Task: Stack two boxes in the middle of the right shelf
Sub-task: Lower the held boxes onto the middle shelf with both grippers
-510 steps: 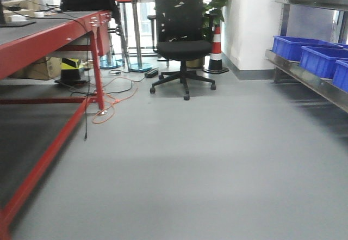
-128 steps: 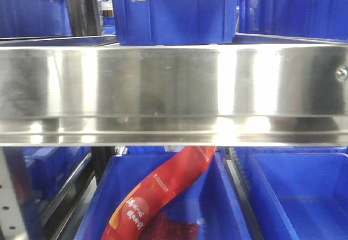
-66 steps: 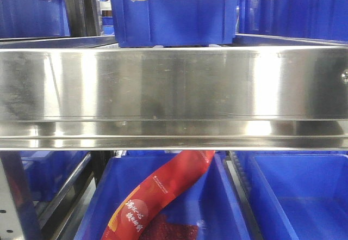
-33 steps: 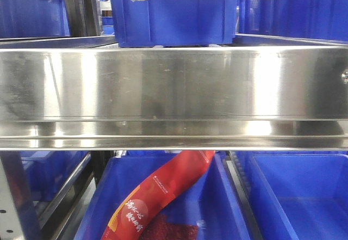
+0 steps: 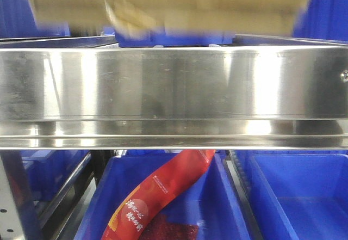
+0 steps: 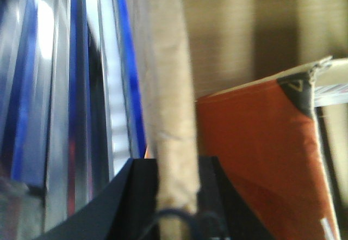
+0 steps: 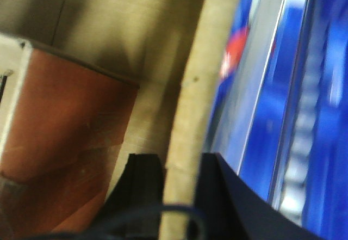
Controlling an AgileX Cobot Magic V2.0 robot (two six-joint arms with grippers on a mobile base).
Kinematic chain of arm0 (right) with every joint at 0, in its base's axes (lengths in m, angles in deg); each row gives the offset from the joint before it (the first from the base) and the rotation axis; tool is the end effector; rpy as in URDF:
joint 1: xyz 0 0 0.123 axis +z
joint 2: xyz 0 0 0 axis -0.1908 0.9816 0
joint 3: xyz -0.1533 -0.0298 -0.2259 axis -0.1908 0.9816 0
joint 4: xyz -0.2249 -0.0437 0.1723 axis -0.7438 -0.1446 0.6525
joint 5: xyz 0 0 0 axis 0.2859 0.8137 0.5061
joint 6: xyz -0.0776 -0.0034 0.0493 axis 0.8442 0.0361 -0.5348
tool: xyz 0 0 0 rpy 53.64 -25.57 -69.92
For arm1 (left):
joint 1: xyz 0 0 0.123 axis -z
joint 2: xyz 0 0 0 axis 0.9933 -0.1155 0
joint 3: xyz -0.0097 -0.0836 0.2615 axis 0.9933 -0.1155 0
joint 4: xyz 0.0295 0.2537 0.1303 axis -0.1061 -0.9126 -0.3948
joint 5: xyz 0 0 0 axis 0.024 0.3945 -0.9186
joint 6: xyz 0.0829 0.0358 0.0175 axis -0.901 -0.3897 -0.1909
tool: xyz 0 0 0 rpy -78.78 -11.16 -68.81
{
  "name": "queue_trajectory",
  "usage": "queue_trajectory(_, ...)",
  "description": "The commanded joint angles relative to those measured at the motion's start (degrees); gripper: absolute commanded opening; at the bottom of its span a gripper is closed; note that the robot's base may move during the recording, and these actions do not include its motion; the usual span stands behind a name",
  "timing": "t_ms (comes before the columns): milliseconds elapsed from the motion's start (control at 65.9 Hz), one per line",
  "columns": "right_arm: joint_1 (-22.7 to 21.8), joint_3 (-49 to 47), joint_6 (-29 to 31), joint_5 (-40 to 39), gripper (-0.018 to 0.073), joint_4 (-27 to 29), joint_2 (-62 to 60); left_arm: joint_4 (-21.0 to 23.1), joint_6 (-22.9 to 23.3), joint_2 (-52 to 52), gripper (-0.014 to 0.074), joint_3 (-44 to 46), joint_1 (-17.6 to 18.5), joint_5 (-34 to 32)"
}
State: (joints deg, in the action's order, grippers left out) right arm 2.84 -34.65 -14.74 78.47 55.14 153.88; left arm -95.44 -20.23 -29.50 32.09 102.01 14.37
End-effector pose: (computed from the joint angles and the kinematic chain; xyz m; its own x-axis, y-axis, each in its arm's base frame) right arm 0.3489 0.1060 0.4445 -0.6927 -0.2169 -0.6878 -0.4060 0.9055 0.1234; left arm 0.3515 -0.1078 0.4672 -0.7206 0.0649 -0.6903 0.1248 0.9915 -0.0371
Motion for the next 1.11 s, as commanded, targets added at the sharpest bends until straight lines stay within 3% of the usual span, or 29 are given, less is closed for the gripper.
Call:
queue_trajectory(0, -0.6, 0.1, 0.3, -0.4, -0.015, -1.0, 0.1, -1.2, -0.9, -0.6, -0.0111, -1.2, -0.1, -2.6)
queue_trajectory(76, -0.6, 0.1, 0.3, -0.3, -0.0125, -1.0, 0.4, -1.1, -0.9, -1.1, -0.0111, -2.2, -0.1, -2.6)
queue_trajectory(137, -0.6, 0.1, 0.3, -0.3, -0.0055, -1.0, 0.4, -1.1, -0.9, -1.4, -0.0106, -2.7, -0.1, -2.6)
queue_trajectory(288, -0.6, 0.1, 0.3, 0.1, 0.0258, -1.0, 0.4, -1.1, -0.9, -1.4, 0.0066, -2.9, -0.1, -2.6)
queue_trajectory(349, -0.6, 0.1, 0.2, 0.1, 0.0421, -1.0, 0.4, -1.1, -0.9, -1.1, 0.0218, -2.8, -0.1, -2.6)
queue_trajectory(425, -0.6, 0.1, -0.2, 0.1, 0.0547, -1.0, 0.0, -1.1, -0.9, -0.8, 0.043, -2.8, -0.1, -2.6)
queue_trajectory(501, -0.6, 0.1, -0.2, -0.2, 0.0569, -1.0, -0.5, -1.1, -0.9, -0.3, 0.0631, -2.8, -0.1, -2.6)
queue_trajectory(637, -0.6, -0.1, -0.2, -0.6, 0.0526, -1.0, -2.4, -1.1, -0.9, 1.6, 0.0519, -2.8, -0.1, -2.6)
queue_trajectory(743, -0.6, -0.1, -0.2, -0.7, 0.043, -1.0, -4.7, -1.1, -0.9, 4.0, 0.0426, -2.8, -0.1, -2.6)
queue_trajectory(819, -0.6, 0.1, -0.3, -0.7, 0.0277, -1.0, -7.0, -1.1, -0.9, 6.5, 0.034, -2.8, -0.1, -2.6)
queue_trajectory(880, -0.6, 1.4, -0.3, -1.6, 0.0087, -1.0, -9.4, -1.1, -0.9, 8.8, 0.0224, -4.1, -0.1, -2.6)
queue_trajectory(986, -0.6, 6.8, -0.3, -5.5, -0.014, -1.0, -14.1, -1.9, -0.9, 13.6, 0.0034, -9.4, -0.1, -2.6)
queue_trajectory(1062, -0.6, 12.5, -0.3, -9.2, -0.0155, -1.1, -18.5, -1.9, -0.9, 18.5, -0.0097, -15.5, -0.1, -4.4)
queue_trajectory(1092, -0.6, 15.5, -0.3, -10.6, -0.015, -1.1, -20.1, -1.9, -0.9, 20.3, -0.0111, -18.6, -0.1, -6.2)
